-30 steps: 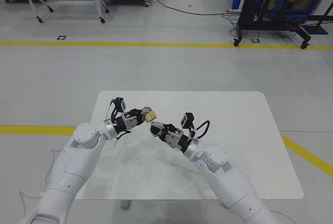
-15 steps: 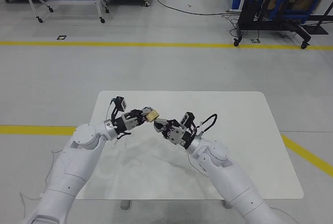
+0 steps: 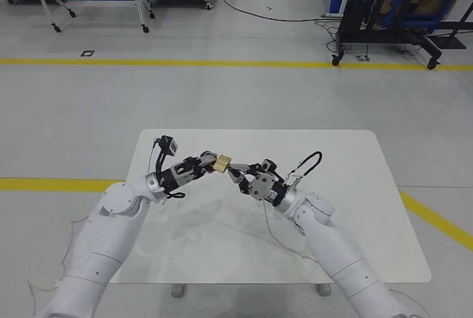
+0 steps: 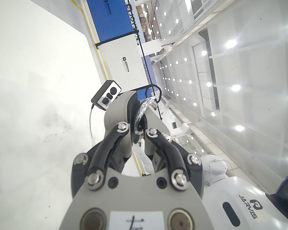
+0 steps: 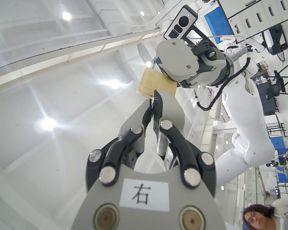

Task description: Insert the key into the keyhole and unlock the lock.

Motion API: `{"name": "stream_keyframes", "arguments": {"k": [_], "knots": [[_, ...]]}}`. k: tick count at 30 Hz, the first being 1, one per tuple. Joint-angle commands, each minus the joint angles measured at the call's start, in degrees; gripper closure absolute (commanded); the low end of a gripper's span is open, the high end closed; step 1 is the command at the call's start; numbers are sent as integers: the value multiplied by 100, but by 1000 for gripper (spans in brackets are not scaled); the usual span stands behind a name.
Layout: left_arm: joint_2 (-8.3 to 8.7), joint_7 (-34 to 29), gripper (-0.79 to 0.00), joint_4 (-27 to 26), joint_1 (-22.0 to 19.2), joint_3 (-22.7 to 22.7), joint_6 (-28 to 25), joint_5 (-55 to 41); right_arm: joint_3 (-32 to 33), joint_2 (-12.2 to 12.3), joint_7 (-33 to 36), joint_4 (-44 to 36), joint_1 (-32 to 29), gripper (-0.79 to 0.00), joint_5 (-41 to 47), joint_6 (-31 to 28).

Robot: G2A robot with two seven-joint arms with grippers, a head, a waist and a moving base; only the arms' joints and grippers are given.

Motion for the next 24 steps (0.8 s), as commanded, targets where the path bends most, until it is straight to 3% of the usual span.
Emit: {"name": "stream_keyframes", "arguments": {"k": [1,2,3,4,14,18,21,24], "knots": [[1,-5,0,-3,4,-14,-4,-10,6,15,-31,-17,19,0,-127,72],[2,-9,0,-3,5,-19,-3,-10,3,26,-25,-46,31,-123,-247,80],[3,-13,0,0,6,-26,7,-15,4,38,-12,-76,30,-366,-375,55],[3,-14,0,-2,7,-35,7,-26,3,54,14,-125,25,-785,-552,-1],[36,-71,0,-77,-18,-76,122,299,662,339,-155,-1085,-690,-785,-2373,-872],[110,29,0,-151,-140,67,521,1759,1167,457,-496,-1799,-1360,-785,-2803,-1188],[142,121,0,-187,-239,300,1051,2912,1167,457,-496,-1799,-1360,-785,-2803,-1188],[138,-314,0,-108,-383,568,1672,3368,1167,457,-496,-1799,-1360,-785,-2803,-1188]]}}
